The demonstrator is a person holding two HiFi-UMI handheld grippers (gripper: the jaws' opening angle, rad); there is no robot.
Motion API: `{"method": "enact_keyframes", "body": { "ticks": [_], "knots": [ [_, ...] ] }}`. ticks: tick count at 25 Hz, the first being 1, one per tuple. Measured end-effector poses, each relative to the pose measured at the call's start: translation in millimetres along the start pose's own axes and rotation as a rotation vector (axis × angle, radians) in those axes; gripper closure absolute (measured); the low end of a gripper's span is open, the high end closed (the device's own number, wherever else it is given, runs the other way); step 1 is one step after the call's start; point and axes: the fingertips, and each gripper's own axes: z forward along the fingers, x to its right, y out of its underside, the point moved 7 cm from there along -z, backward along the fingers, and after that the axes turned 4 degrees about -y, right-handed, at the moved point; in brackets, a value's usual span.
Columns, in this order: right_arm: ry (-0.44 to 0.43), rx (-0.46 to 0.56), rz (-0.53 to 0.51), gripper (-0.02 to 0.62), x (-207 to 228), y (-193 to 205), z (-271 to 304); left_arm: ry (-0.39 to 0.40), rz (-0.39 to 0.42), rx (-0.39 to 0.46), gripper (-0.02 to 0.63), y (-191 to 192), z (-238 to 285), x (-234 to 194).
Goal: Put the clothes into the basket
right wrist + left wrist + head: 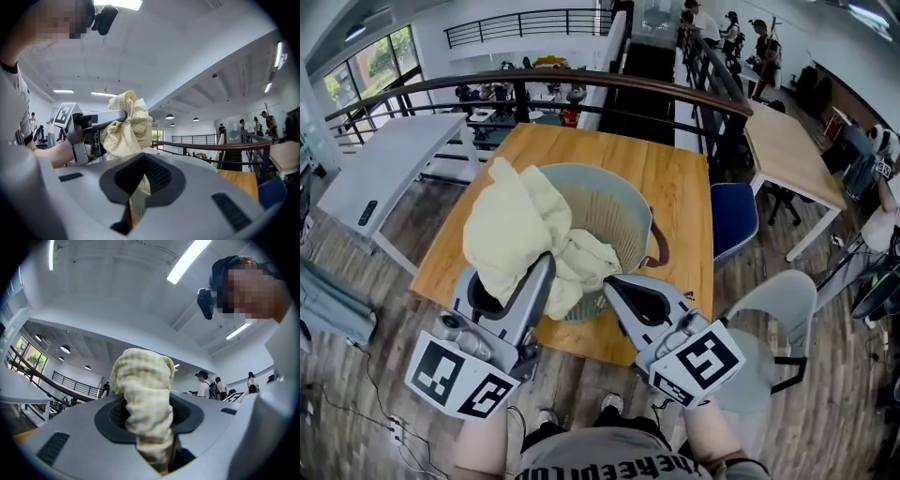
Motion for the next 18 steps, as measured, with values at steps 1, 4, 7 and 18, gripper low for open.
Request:
{"method": "enact_keyframes", "body": {
  "ticks": [1, 4, 7, 18],
  "knots": [
    [-0.008, 0.002, -0.001, 0.586, 1, -1, 0, -0.010, 0.007, 0.004, 0.430, -1, 1, 1],
    [-0.026, 0.003, -0.002, 0.586, -1, -2, 3, -0.036, 0.019, 0.008, 0.430, -5, -2, -3],
    [-0.042, 0.002, -0.001, 0.586, 0, -2, 6, -0.060, 0.025, 0.003, 0.430, -3, -2, -7],
    [-0.115, -0.001, 0.012, 0.586, 31, 6, 2, -0.152, 0.045, -0.025, 0.430, 19, 25, 0]
  ]
}}
